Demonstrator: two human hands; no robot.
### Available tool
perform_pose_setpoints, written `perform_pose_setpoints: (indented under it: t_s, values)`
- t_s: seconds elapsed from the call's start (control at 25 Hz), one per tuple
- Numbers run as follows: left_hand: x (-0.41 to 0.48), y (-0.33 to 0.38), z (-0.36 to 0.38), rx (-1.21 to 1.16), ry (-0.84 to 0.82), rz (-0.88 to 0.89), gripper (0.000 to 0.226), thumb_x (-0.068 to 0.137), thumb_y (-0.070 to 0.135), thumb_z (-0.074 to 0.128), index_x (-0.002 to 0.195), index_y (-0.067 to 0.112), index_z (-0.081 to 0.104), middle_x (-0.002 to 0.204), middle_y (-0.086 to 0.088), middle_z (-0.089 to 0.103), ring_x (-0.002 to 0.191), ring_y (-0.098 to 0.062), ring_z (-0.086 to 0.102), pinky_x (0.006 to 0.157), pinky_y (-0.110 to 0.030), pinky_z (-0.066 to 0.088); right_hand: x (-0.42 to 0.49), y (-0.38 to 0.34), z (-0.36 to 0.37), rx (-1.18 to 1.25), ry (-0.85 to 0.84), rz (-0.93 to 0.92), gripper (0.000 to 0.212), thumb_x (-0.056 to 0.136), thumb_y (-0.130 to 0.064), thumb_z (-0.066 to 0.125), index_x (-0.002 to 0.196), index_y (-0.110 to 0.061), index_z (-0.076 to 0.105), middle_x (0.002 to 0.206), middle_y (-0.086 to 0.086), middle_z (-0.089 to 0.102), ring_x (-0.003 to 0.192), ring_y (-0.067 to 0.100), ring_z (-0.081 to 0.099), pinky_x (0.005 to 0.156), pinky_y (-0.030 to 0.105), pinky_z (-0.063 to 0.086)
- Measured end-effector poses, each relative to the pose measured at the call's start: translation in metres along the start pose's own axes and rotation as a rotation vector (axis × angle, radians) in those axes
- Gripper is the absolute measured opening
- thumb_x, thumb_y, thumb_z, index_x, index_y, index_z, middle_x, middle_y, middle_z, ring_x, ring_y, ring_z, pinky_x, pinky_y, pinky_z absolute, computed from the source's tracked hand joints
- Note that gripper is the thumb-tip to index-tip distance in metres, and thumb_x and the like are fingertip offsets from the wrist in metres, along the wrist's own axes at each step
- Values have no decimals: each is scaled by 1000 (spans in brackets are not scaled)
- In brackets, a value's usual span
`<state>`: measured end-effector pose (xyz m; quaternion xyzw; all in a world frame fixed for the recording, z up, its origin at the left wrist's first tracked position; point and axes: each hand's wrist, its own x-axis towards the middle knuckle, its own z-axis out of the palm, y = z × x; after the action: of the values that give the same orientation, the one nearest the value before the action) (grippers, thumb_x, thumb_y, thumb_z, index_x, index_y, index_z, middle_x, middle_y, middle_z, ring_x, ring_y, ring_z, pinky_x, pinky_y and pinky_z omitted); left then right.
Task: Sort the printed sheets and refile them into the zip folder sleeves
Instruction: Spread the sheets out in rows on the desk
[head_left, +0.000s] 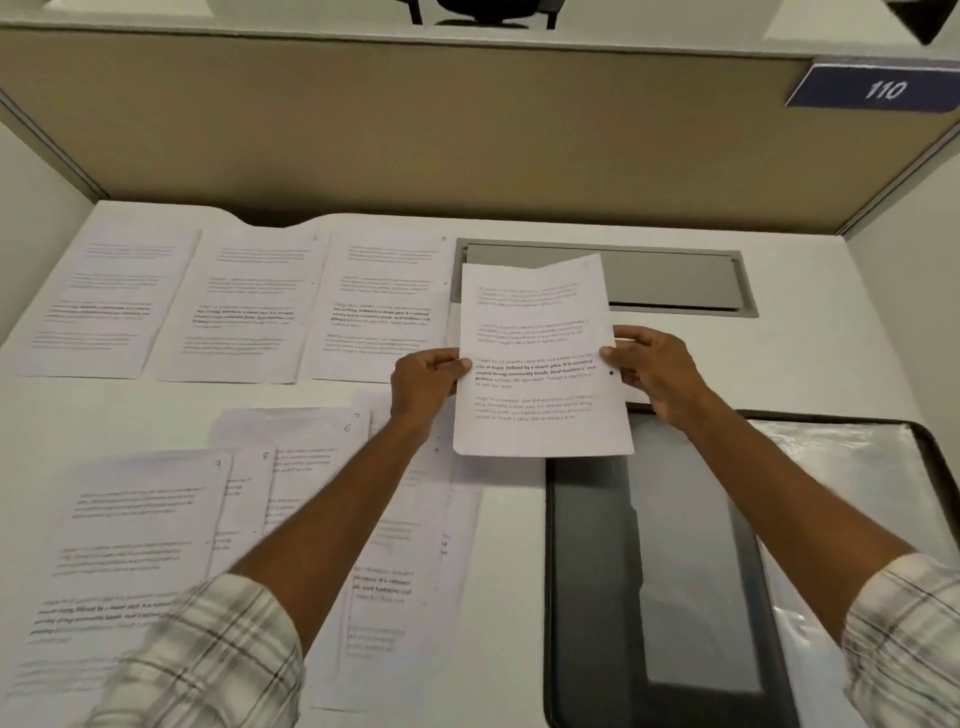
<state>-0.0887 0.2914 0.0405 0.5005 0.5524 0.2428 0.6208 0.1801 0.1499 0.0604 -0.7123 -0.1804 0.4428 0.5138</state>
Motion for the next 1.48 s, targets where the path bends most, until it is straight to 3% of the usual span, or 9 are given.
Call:
perform_pose_setpoints:
  t_s: [0.24,0.4,0.52,0.76,0.92,1.04,1.16,1.36,1.48]
  values:
    - [79,28,26,205,76,141,27,81,12,86,106,7,78,96,-6,79,88,-24,77,85,-40,64,67,1,12,-16,140,-8,38,82,-2,81,117,-8,67,103,7,78,96,24,76,87,37,62]
    - [108,29,31,355,98,204,31,80,13,87,109,7,78,93,-5,78,72,-4,69,77,-20,60,98,8,19,-95,161,-43,41,80,-6,83,116,-12,66,104,5,77,95,24,75,87,40,62]
    - [117,29,31,459,116,253,34,78,12,89,110,8,77,84,2,73,69,4,63,64,-1,46,104,9,25,-152,203,-98,42,80,-9,83,117,-16,65,103,1,74,93,20,74,82,33,61]
    - [114,28,33,603,125,387,31,76,8,89,104,6,75,90,-7,72,79,-13,64,80,-24,58,102,12,29,-187,241,-138,44,81,-13,84,121,-15,65,104,-4,71,90,13,71,80,25,60]
    - [94,25,24,595,103,450,32,84,10,85,115,8,75,97,-1,73,81,-6,66,79,-11,55,87,12,25,-264,292,-242,46,88,-22,80,129,-12,63,126,0,67,110,14,63,92,16,50]
    - [60,12,7,590,57,491,23,90,13,79,112,9,76,97,-1,76,82,-8,69,82,-18,59,54,17,27,-271,272,-291,35,94,-18,73,128,-13,64,129,0,65,115,14,59,84,1,44]
    - [10,-19,-19,606,48,496,17,95,16,73,111,12,76,103,0,76,88,-8,70,81,-11,54,6,44,42,-370,170,-360,27,97,-16,69,124,-17,67,128,-3,65,117,13,60,97,16,49]
    - [-63,-74,-50,655,-31,547,16,99,18,68,113,17,75,111,4,73,103,-12,68,94,-36,58,-34,80,66,-814,54,-494,33,99,-21,64,132,-15,64,140,4,58,126,24,54,107,34,45]
    - [-101,-90,-54,698,34,586,18,97,19,70,114,19,75,115,3,72,108,-13,65,96,-28,52,-39,92,64,-1029,64,-501,39,96,-26,68,132,-12,63,134,9,57,119,29,54,100,44,51]
